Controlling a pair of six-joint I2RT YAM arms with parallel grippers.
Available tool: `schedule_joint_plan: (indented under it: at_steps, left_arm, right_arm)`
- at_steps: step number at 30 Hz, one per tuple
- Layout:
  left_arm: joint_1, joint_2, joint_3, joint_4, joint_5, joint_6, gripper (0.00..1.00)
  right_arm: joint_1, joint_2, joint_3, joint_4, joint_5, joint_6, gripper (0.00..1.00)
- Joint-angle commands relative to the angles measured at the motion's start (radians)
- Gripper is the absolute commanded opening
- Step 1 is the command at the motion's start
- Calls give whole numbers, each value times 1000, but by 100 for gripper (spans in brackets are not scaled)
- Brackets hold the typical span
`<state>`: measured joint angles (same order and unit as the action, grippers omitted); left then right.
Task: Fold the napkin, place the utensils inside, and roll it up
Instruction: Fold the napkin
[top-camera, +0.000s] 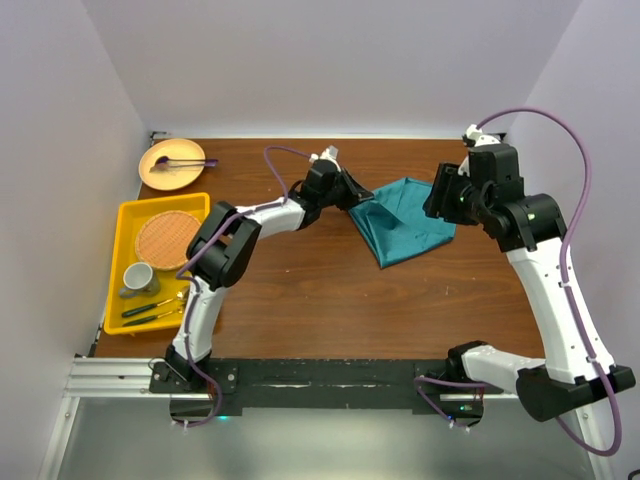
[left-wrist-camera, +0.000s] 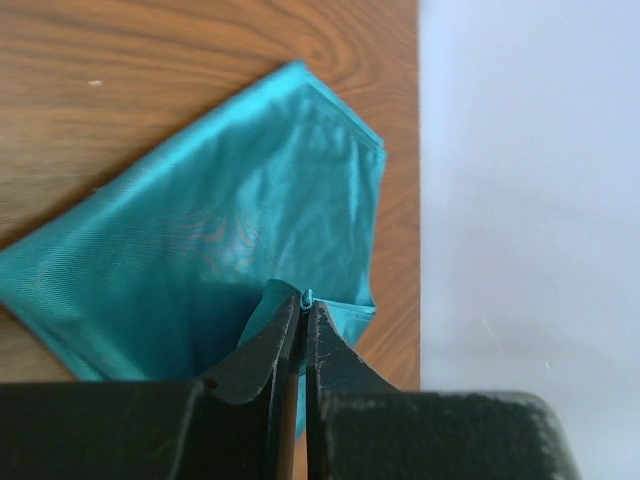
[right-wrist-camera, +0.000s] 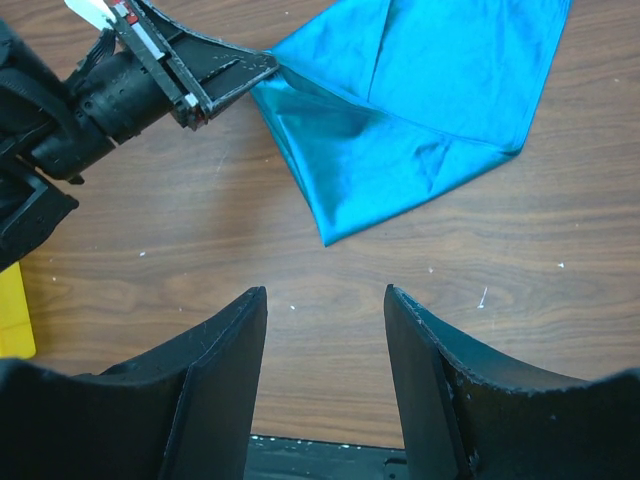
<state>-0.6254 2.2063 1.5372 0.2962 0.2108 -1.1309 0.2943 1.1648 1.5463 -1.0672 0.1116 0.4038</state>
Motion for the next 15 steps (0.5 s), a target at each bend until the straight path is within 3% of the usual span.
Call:
schedule_joint_plan:
  at_steps: [1, 15]
  left_arm:
    - [23, 21, 21, 0, -34, -66, 0]
    - [47, 52, 21, -55, -73, -84, 0]
  right_arm:
    - [-1, -13, -12, 38, -13, 15, 54]
    - [-3, -1, -69, 79, -24, 21, 54]
